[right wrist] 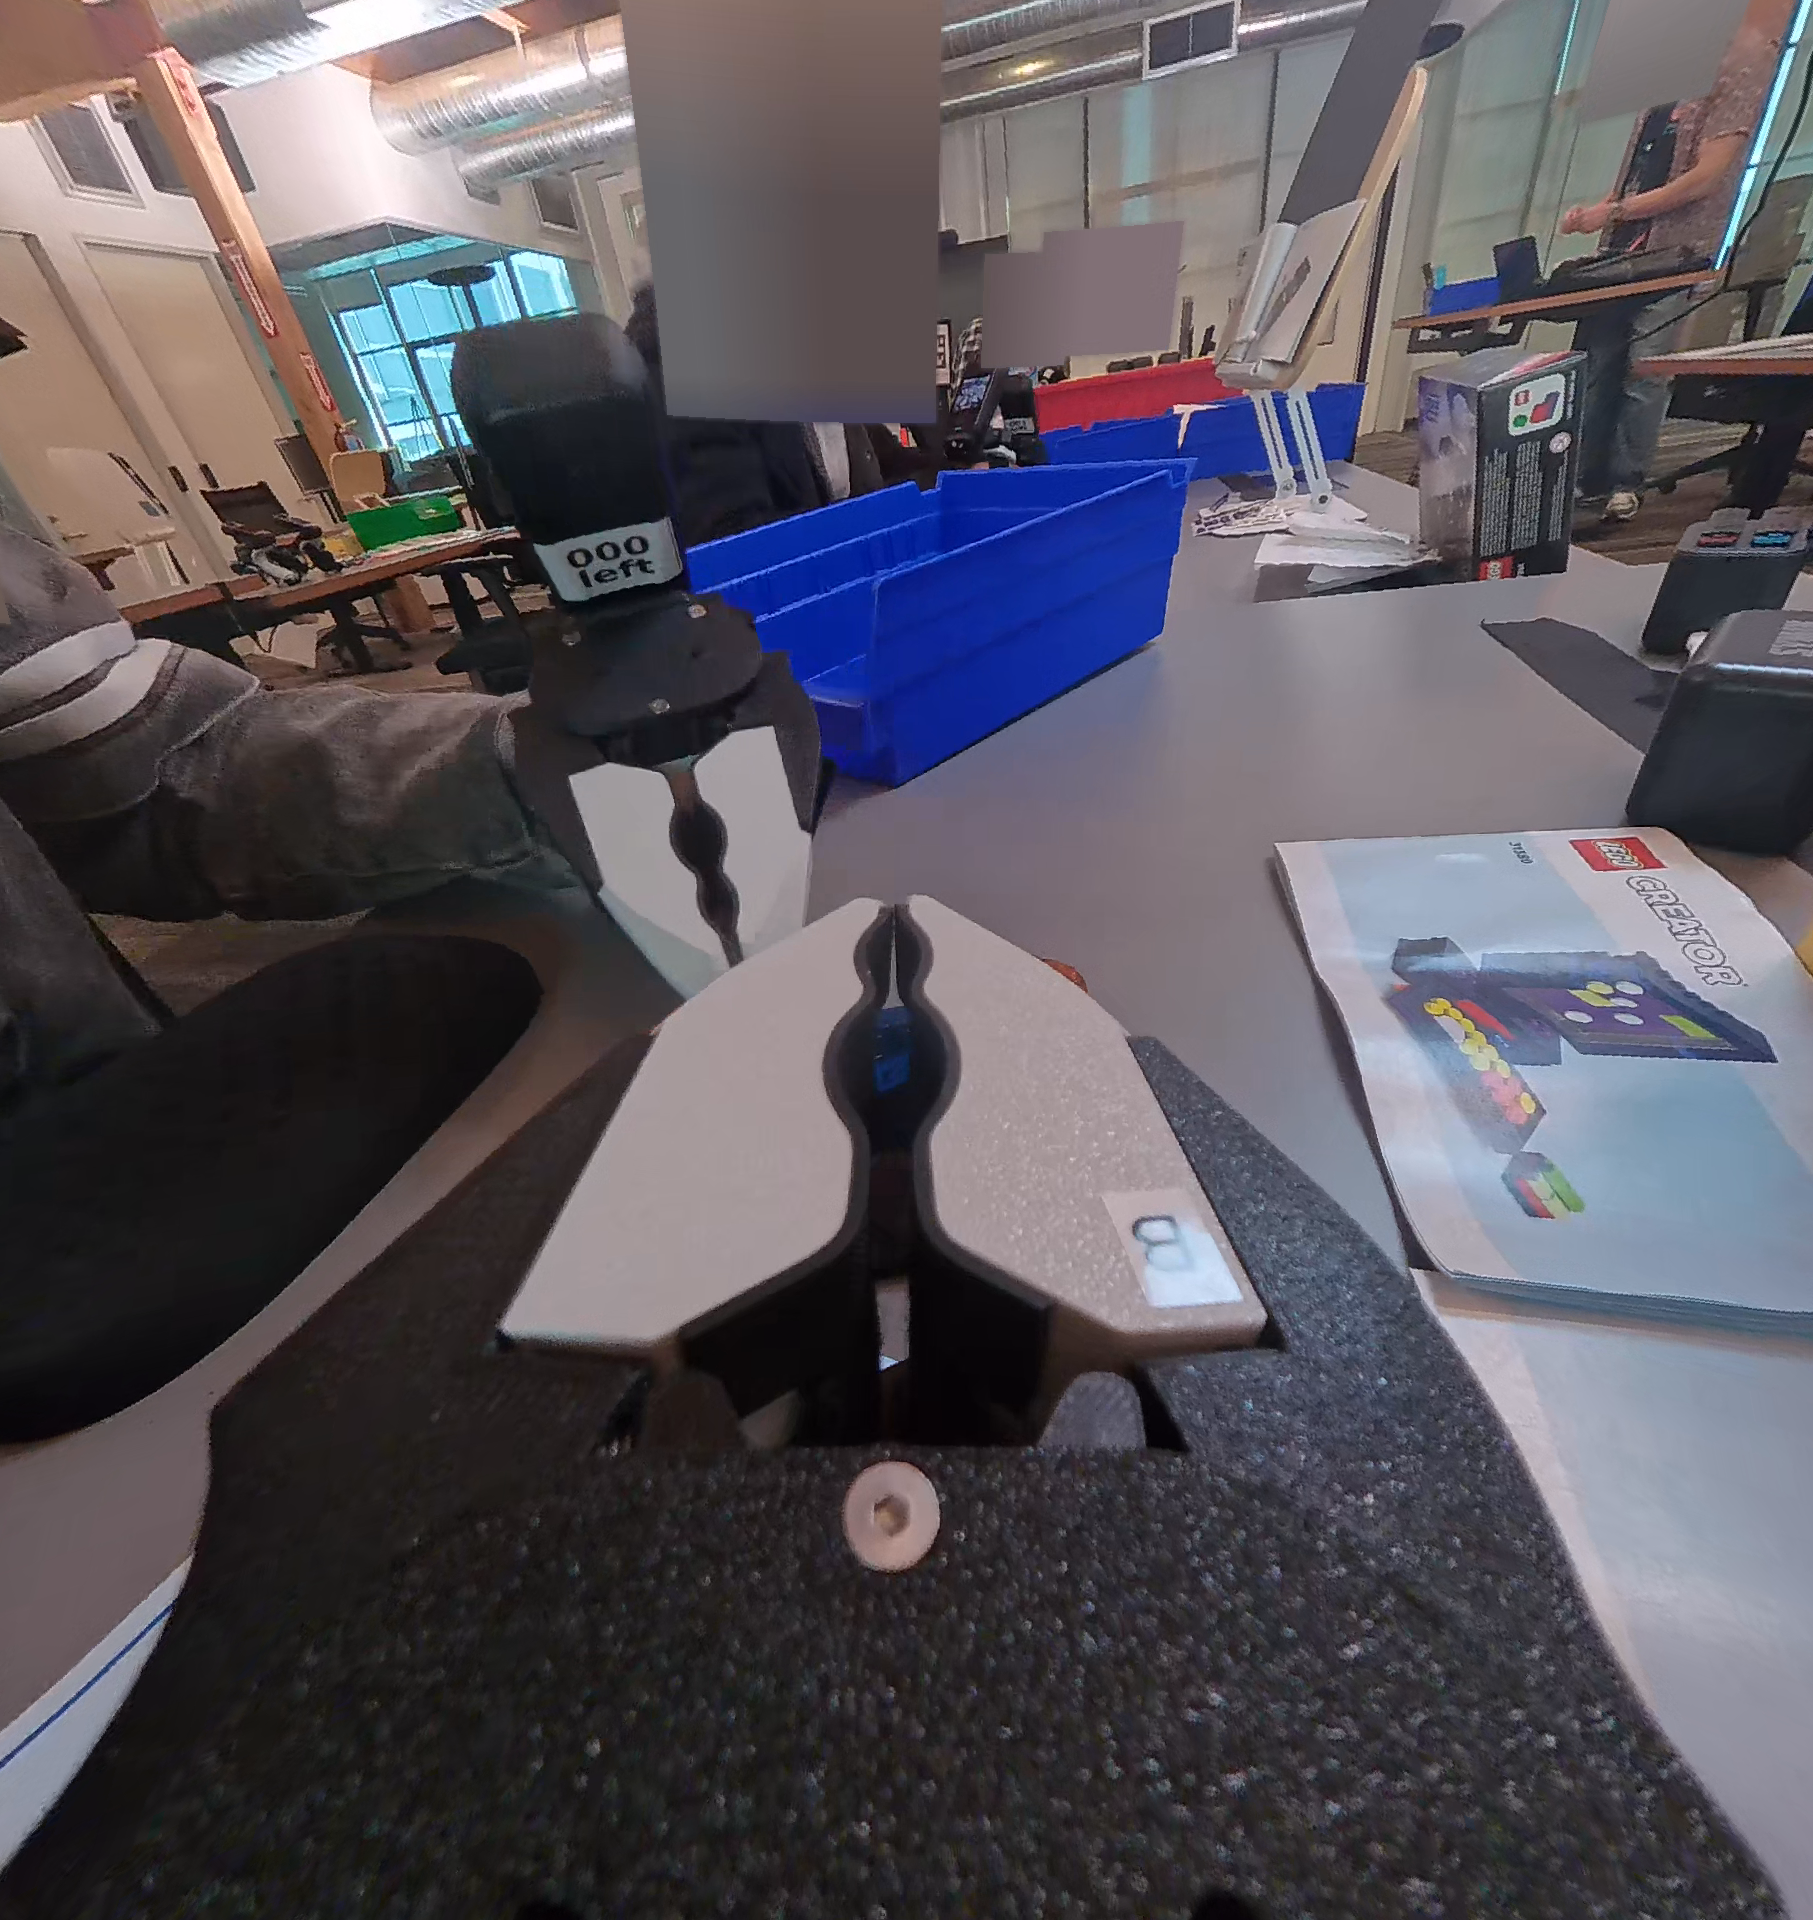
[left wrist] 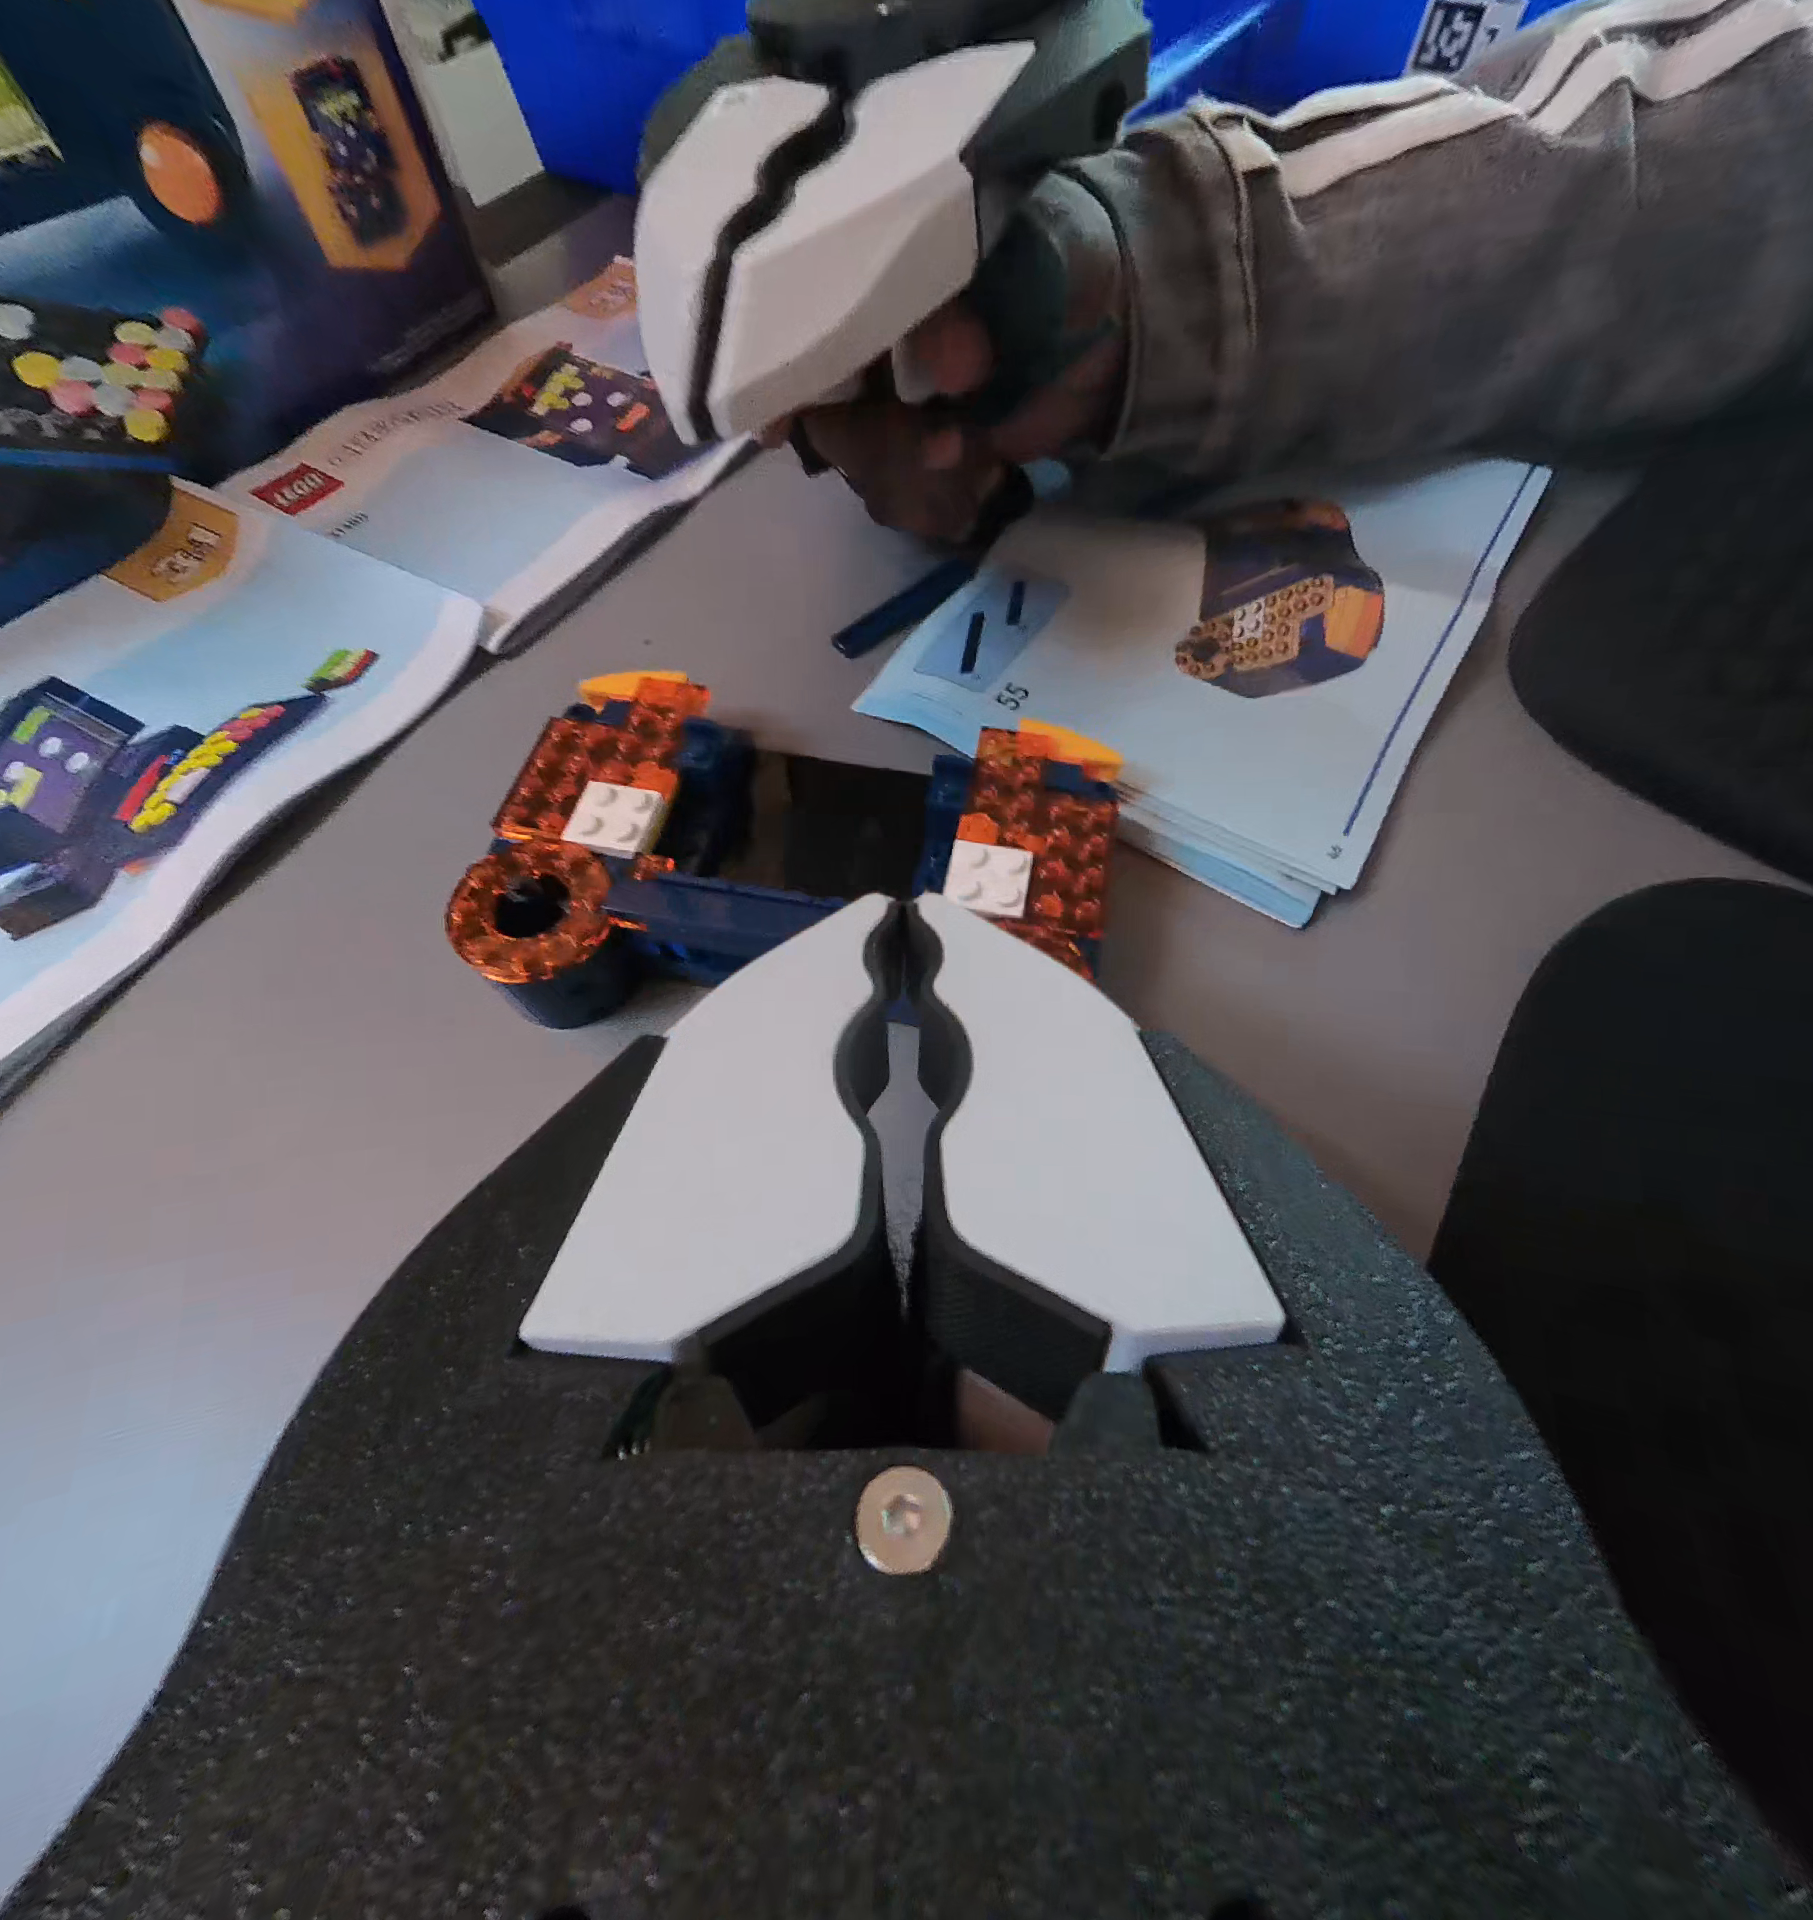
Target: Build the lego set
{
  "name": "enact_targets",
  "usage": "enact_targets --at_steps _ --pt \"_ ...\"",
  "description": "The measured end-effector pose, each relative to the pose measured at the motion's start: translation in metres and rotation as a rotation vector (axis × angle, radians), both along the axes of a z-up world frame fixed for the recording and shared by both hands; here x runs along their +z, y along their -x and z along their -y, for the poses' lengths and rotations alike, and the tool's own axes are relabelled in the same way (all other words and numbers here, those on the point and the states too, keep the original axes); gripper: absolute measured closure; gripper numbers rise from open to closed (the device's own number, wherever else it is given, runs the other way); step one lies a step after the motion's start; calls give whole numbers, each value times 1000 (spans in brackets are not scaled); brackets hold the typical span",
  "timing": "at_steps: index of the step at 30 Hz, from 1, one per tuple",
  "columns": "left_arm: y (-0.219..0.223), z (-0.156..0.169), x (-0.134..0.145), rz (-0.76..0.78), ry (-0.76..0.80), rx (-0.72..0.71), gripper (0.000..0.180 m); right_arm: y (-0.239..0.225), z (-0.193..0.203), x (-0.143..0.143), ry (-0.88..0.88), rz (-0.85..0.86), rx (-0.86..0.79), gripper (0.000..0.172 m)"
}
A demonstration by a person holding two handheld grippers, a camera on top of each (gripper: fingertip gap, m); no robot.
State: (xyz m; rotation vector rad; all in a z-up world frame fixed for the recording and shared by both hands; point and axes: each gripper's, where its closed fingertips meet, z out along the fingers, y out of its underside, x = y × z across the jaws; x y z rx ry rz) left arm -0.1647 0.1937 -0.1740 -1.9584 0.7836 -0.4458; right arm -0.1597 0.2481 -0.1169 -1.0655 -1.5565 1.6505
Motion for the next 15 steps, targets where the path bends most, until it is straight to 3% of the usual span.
enact_targets --at_steps 15 --pt "-1 0 -7 101 141 29 180 1 0 -1 -10 3 -2 172"
